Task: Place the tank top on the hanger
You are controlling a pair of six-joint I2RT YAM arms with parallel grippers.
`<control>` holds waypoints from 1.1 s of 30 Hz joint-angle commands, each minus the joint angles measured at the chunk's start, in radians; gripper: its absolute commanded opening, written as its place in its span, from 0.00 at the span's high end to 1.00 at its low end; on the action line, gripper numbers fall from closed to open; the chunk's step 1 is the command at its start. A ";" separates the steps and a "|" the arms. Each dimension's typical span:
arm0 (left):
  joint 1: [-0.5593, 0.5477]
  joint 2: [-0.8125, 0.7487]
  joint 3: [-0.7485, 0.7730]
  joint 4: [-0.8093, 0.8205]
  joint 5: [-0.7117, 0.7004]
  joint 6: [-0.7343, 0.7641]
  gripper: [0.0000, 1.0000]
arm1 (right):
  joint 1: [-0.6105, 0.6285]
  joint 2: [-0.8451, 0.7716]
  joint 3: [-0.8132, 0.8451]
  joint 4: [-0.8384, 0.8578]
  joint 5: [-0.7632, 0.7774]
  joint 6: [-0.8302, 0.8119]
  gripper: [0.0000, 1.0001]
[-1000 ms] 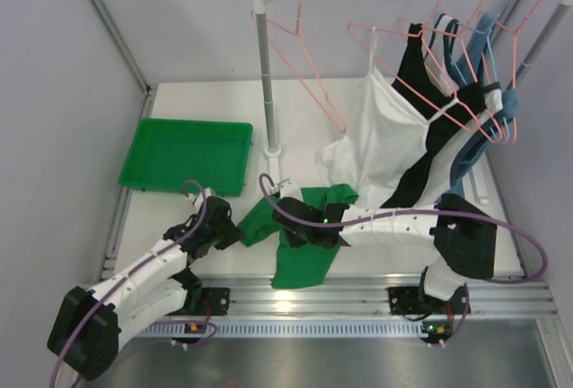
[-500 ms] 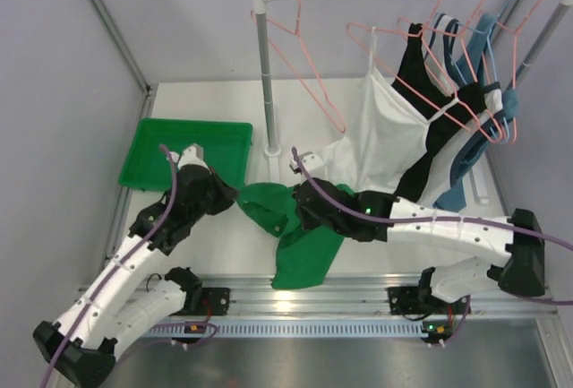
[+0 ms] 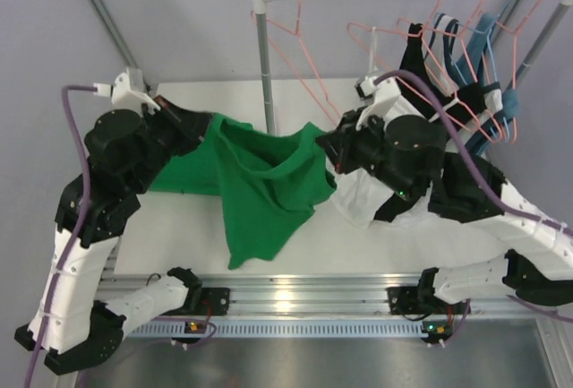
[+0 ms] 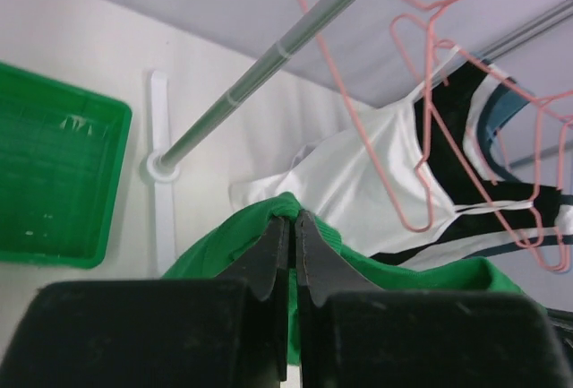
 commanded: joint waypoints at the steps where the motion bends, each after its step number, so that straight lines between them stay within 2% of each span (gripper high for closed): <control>1: 0.006 0.080 0.188 -0.014 -0.016 0.057 1.00 | -0.022 0.024 0.156 -0.054 0.039 -0.099 1.00; 5: 0.006 0.117 0.252 -0.035 -0.015 0.068 1.00 | -0.025 0.021 0.225 -0.068 0.034 -0.105 1.00; 9: 0.006 0.077 0.183 -0.055 -0.007 0.048 1.00 | -0.025 -0.039 0.121 -0.063 0.014 -0.044 1.00; 10: 0.006 0.063 0.125 -0.057 -0.003 0.040 1.00 | -0.025 -0.056 0.088 -0.060 0.005 -0.026 1.00; 13: 0.006 0.000 -0.022 -0.055 0.022 0.011 1.00 | -0.026 -0.142 -0.096 -0.028 -0.019 0.057 1.00; 14: 0.004 -0.035 -0.068 -0.046 0.036 -0.010 1.00 | -0.025 -0.190 -0.206 -0.020 -0.025 0.106 1.00; 16: 0.006 -0.069 -0.231 -0.014 0.077 -0.037 1.00 | -0.025 -0.247 -0.329 0.020 -0.042 0.162 1.00; 17: 0.004 -0.093 -0.289 0.023 0.097 -0.061 1.00 | -0.025 -0.305 -0.465 0.040 -0.050 0.192 1.00; 18: 0.005 -0.104 -0.414 0.043 0.134 -0.076 1.00 | -0.025 -0.332 -0.536 0.059 -0.058 0.255 0.99; 22: 0.004 -0.115 -0.717 0.216 0.269 -0.136 1.00 | -0.025 -0.421 -0.902 0.179 -0.127 0.402 0.98; 24: 0.004 -0.078 -0.840 0.312 0.307 -0.153 1.00 | -0.025 -0.446 -1.001 0.227 -0.139 0.464 0.97; 28: 0.004 0.017 -0.909 0.393 0.378 -0.149 1.00 | -0.054 -0.412 -1.150 0.303 -0.188 0.498 0.97; 33: 0.004 0.105 -0.931 0.449 0.390 -0.124 1.00 | -0.101 -0.323 -1.183 0.357 -0.220 0.484 0.97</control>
